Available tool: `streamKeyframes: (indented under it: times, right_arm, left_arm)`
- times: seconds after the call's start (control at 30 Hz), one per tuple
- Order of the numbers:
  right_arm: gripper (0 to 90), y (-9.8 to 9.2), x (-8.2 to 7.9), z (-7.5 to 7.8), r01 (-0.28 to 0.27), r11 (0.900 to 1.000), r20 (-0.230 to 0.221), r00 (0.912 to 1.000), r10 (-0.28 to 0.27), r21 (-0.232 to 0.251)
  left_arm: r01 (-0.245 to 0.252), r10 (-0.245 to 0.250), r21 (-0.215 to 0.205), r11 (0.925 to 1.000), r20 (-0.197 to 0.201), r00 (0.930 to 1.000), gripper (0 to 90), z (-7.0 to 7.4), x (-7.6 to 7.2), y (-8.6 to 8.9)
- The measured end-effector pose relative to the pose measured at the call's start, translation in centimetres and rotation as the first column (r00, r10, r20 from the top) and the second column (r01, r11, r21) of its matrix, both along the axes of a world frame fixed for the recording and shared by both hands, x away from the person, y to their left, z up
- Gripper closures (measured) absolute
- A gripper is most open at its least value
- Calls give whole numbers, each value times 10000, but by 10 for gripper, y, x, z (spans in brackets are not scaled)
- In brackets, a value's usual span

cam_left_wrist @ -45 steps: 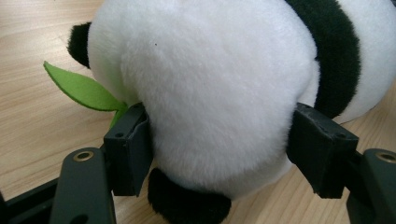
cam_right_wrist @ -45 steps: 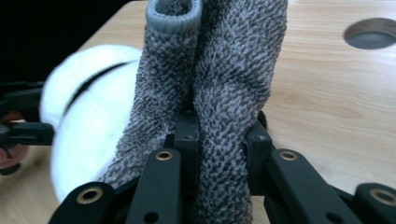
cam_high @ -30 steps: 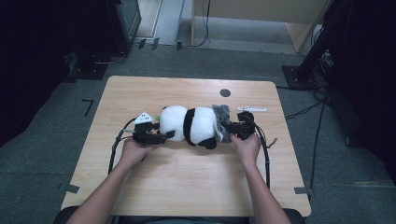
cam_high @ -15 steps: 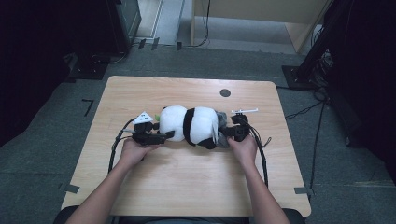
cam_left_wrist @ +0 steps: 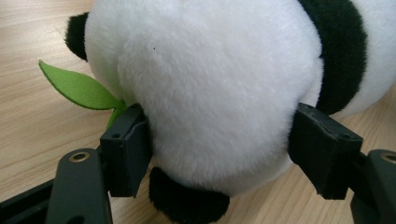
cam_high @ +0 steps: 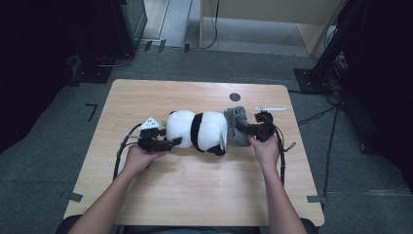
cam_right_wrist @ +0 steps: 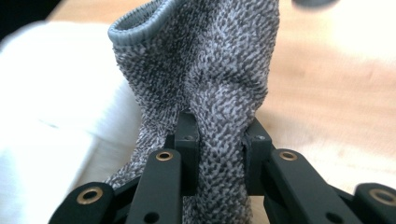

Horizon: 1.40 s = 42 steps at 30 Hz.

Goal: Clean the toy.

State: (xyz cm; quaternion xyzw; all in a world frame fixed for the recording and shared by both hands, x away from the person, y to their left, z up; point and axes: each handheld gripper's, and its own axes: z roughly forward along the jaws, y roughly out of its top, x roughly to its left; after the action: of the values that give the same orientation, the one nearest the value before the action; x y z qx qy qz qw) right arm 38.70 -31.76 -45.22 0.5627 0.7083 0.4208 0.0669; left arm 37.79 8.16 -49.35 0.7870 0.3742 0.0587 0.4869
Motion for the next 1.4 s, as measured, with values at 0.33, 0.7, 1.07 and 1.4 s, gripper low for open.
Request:
streamKeyframes:
  times: [0.33, 0.7, 1.07, 1.4]
  right_arm:
    - [735, 16, -13, 36, -690, 9961, 1182, 9910, 622, 549]
    - [665, 35, -14, 25, -1134, 9930, 1584, 9804, 1171, -326]
    - [666, 34, -16, 19, -803, 9968, 1372, 9874, 786, 67]
    - [754, 27, -15, 9, -369, 9977, 1185, 9925, 300, 570]
  left_arm:
    - [40, -40, 52, 10000, -25, 10000, 264, -2, 0, -2]
    - [33, -32, 152, 9999, -80, 10000, 265, -2, 0, -2]
    - [-5, 5, 103, 9999, -78, 10000, 265, -3, 0, -2]
    - [-31, 31, -6, 10000, -34, 10000, 264, -2, 0, -3]
